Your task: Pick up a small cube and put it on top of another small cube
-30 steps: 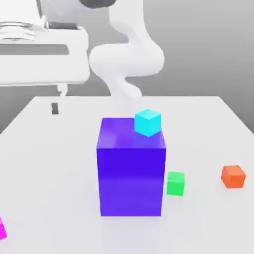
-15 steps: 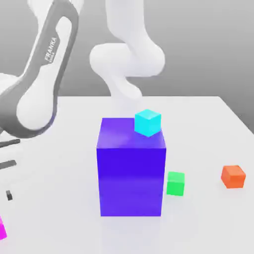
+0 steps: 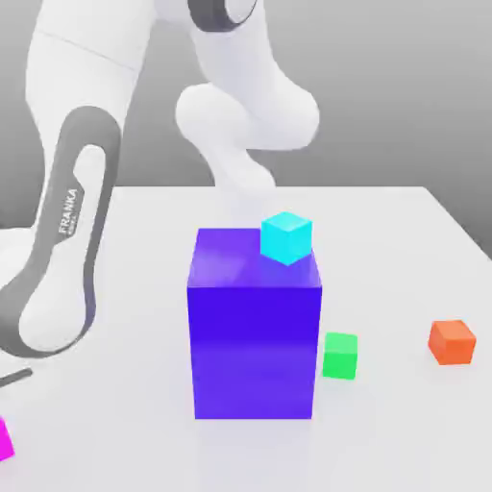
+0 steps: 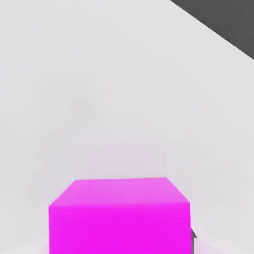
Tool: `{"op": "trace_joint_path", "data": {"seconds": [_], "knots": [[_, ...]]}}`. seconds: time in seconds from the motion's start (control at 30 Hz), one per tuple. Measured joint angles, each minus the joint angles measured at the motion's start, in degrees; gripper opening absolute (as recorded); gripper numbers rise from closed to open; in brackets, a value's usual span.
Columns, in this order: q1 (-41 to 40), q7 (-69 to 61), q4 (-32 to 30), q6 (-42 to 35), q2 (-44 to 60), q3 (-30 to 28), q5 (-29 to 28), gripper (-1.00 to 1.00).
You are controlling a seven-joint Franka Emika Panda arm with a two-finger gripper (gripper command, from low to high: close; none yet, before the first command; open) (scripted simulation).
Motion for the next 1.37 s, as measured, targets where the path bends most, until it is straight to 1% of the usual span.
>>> {"op": "trace_joint_path", "data": {"seconds": [0.03, 0.13, 0.23, 0.37, 0.53, 0.63, 0.83, 0.97, 1.0, 1.17, 1.27, 1.3, 1.37], "knots": [[0.7, 0.9, -0.1, -1.1, -1.9, -0.5, -0.6, -1.00], [4.2, 3.5, -1.1, -1.9, -7.7, 1.5, 0.1, -1.00], [9.0, 6.3, -4.5, -1.7, -13.6, 4.2, -0.7, -1.00], [15.0, 9.9, -10.9, -1.3, -21.2, 8.5, -3.6, -1.00], [26.4, 13.6, -19.5, -0.8, -31.2, 13.6, -6.3, -1.00], [29.4, 15.2, -24.9, -0.4, -36.9, 16.9, -7.8, -1.00], [36.3, 16.1, -37.2, 1.0, -46.9, 25.2, -10.5, -1.00], [36.0, 15.5, -44.9, 2.9, -47.3, 28.8, -16.3, -1.00], [35.9, 15.3, -45.7, 4.1, -46.2, 29.2, -17.0, -1.00], [35.5, 15.5, -46.1, 13.0, -37.0, 29.9, -18.2, -1.00], [34.7, 17.3, -45.9, 18.9, -30.9, 29.7, -20.9, -1.00], [34.8, 17.9, -45.9, 20.0, -29.7, 29.5, -21.7, 1.00], [34.7, 17.9, -45.9, 20.0, -29.7, 29.5, -21.7, 1.00]]}}
